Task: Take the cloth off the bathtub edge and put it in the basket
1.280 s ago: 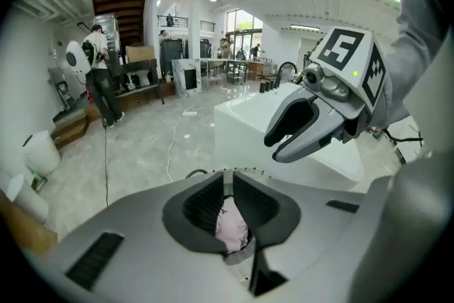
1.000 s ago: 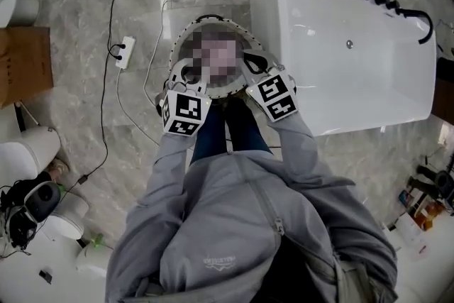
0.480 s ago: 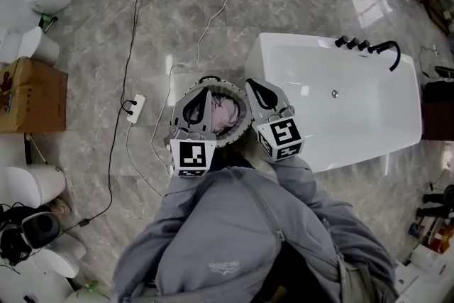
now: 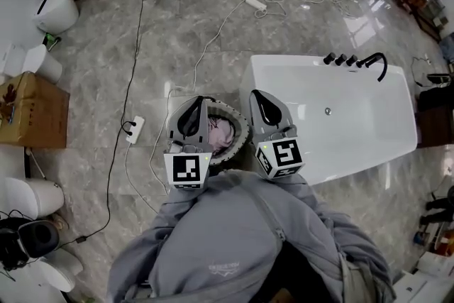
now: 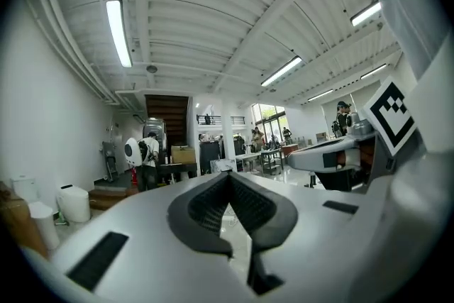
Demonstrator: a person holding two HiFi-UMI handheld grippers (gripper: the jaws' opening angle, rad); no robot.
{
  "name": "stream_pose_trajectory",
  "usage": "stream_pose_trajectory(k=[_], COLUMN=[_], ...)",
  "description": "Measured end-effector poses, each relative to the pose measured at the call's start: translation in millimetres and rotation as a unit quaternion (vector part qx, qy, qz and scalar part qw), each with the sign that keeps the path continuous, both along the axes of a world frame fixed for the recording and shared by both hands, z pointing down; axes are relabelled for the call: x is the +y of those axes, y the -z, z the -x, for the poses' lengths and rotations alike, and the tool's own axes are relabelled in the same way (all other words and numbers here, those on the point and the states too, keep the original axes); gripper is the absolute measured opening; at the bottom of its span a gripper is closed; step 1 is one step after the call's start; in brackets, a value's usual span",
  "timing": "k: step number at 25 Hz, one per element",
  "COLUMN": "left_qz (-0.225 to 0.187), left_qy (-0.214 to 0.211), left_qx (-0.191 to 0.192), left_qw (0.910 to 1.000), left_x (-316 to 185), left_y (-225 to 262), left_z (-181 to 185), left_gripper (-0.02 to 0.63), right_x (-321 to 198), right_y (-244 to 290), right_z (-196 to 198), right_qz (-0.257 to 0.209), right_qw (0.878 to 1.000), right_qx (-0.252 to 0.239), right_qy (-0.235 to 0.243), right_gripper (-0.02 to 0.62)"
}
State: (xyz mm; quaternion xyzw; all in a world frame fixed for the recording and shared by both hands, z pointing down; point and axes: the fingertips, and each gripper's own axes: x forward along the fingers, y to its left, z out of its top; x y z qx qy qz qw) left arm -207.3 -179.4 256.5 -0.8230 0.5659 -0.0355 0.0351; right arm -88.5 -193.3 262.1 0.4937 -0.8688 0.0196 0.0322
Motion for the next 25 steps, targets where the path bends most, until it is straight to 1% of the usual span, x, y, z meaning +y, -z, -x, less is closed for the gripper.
stream_pose_trajectory(k=[7, 12, 25], left_qz=[0.002, 0.001, 0.009], left_qy=[-0.002, -0.002, -0.01], left_qx=[-0.003, -0.014, -0.016], left_qw=[1.0, 0.9999, 0.9998], left_x=[2, 4, 7], left_y=[-5, -9, -11], left_z=[-6, -9, -8], left_gripper=[0.006, 0.006, 0.005], right_x=[4, 5, 8], right_y=[-2, -5, -5], right_z=[2, 2, 7], right_qz=[-0.001, 0.003, 0.002], right_qw=[1.0, 1.0, 1.0], right_qx=[-0.001, 0.0, 0.003], right_qy=[0.008, 0.012, 0.019], right_gripper=[0.005, 0.005, 0.005])
